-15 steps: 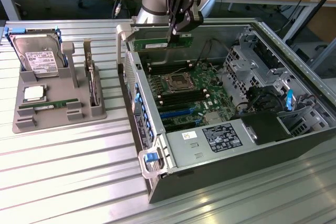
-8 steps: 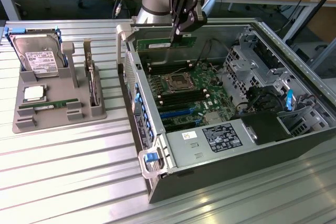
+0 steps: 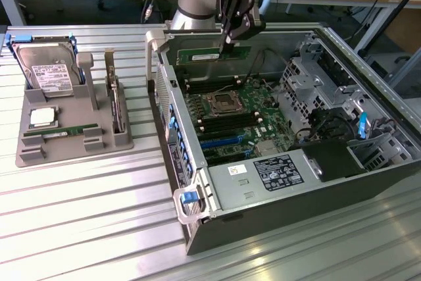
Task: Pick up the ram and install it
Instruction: 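Pick up the ram and move it above insertion slot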
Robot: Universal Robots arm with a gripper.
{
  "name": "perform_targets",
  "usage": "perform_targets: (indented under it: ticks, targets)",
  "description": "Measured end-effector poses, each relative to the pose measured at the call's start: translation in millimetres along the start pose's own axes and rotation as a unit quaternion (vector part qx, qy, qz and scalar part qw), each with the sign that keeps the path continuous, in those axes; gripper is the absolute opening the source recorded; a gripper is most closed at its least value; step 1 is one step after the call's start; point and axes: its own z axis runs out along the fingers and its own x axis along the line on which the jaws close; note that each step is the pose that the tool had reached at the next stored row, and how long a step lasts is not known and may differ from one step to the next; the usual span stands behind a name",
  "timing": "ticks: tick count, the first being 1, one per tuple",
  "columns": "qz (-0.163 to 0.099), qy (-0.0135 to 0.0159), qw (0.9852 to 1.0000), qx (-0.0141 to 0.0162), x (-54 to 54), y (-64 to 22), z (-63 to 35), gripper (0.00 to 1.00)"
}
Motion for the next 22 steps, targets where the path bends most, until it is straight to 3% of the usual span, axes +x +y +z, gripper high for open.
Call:
perform_targets:
  ticks: [6, 22]
  targets:
    - [0.000, 0.0000, 1.0000, 0.0000, 0.1, -5.7, -0.1, 0.12]
    - [0.000, 0.0000, 1.0000, 0.0000, 0.8, -32.5, -0.3, 0.12]
